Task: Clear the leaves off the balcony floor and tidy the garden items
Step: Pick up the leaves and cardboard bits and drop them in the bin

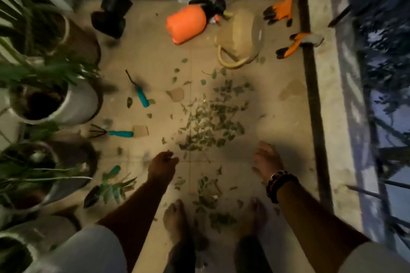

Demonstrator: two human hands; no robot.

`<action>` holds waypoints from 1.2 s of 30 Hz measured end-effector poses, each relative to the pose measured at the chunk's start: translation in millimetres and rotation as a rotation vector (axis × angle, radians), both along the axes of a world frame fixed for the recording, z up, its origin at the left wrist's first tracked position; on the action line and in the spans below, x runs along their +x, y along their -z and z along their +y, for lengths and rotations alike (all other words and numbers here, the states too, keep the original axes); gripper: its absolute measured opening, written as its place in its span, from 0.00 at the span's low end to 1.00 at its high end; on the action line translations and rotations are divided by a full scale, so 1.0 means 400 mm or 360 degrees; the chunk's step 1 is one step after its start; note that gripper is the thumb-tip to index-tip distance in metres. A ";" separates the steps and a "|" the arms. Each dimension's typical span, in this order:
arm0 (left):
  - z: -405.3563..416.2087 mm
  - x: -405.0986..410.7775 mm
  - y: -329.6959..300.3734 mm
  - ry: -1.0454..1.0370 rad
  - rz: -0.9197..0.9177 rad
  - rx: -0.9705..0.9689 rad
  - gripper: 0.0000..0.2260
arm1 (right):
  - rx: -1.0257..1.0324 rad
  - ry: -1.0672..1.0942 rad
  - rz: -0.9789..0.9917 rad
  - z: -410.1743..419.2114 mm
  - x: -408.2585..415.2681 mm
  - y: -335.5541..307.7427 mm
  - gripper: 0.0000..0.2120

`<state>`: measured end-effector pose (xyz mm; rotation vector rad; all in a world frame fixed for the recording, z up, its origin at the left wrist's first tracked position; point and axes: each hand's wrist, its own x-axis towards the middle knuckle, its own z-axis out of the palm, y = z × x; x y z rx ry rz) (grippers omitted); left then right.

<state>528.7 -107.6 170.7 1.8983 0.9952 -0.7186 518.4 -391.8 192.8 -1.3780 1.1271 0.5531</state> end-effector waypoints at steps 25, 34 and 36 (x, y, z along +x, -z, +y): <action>-0.124 -0.193 0.675 0.1783 -0.0282 0.0124 0.33 | -0.1117 -0.2604 -0.0745 0.270 -0.213 0.756 0.25; 0.022 0.153 0.716 0.1325 -0.0656 0.0881 0.27 | -0.1381 -0.1943 -0.0582 0.251 0.188 0.781 0.29; -0.019 0.182 0.740 0.1471 -0.0491 0.0838 0.34 | -0.1417 -0.2193 -0.0453 0.283 0.205 0.790 0.35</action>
